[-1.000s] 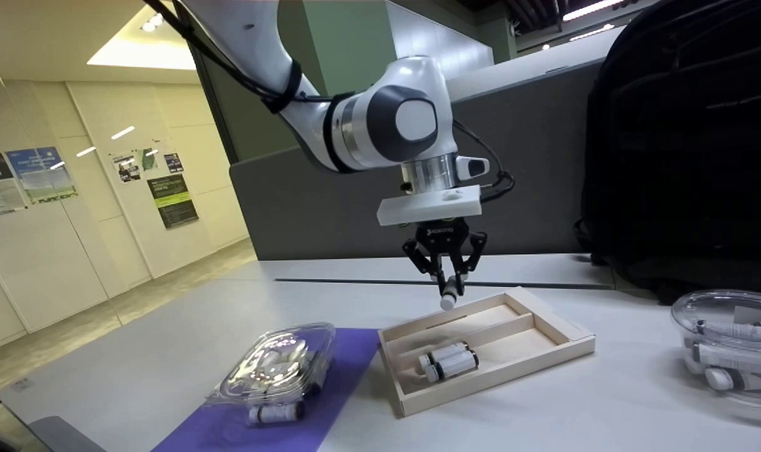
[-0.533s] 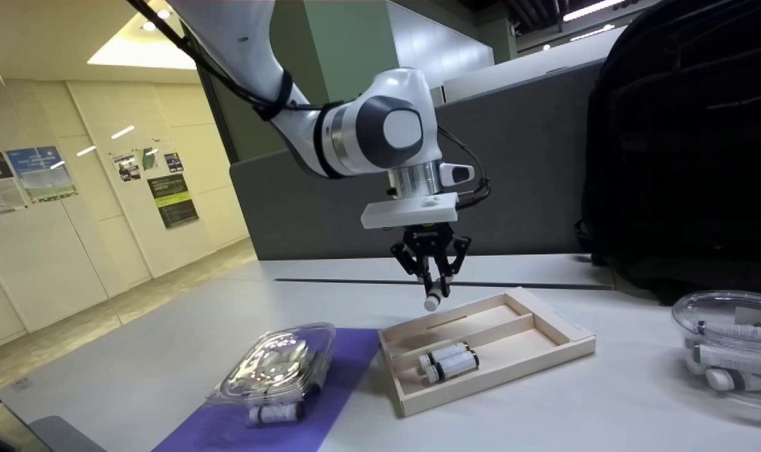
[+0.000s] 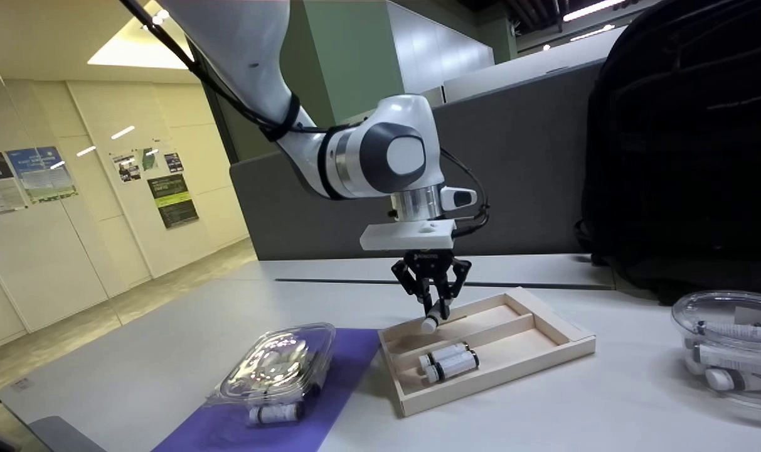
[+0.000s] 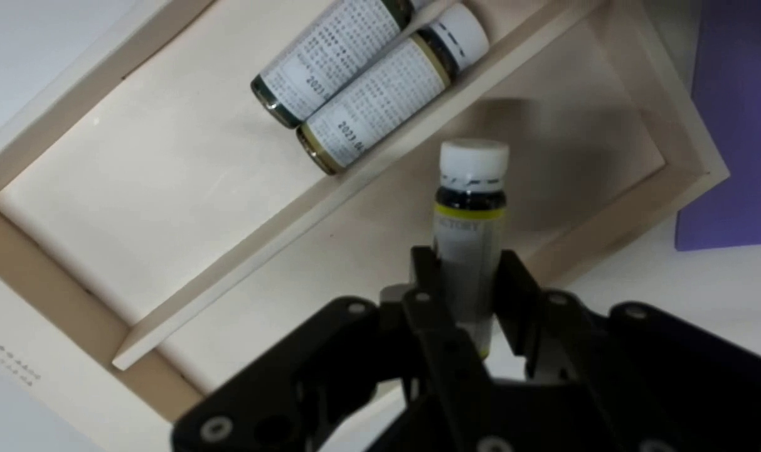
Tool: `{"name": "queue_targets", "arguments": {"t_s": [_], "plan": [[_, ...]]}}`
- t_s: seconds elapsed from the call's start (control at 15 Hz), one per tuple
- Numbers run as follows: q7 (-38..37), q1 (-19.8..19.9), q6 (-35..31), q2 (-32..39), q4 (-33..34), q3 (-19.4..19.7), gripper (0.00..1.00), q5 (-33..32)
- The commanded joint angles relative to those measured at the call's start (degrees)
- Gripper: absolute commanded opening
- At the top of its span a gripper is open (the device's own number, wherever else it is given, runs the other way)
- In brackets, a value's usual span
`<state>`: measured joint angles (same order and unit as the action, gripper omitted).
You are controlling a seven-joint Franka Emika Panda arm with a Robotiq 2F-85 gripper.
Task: Pick up the brown bottle with a white label from the kitchen counter and put it on the top part of the tray
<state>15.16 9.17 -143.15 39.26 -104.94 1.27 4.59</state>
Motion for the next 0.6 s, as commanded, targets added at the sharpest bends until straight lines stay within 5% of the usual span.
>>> {"name": "queue_targets", "arguments": {"t_s": [0.0,0.13,0.2,0.53], "plan": [[-3.21,0.13,-1.31,0.97,0.26,-0.45,0.07,0.26],[-3.8,0.05,-1.7,1.3,0.21,-0.49,0.07,0.26],[-4.16,0.02,-1.47,1.25,0.1,-0.46,0.52,0.25],[-4.68,0.33,-0.22,-1.32,-1.75,-0.57,0.79,0.47]]}}
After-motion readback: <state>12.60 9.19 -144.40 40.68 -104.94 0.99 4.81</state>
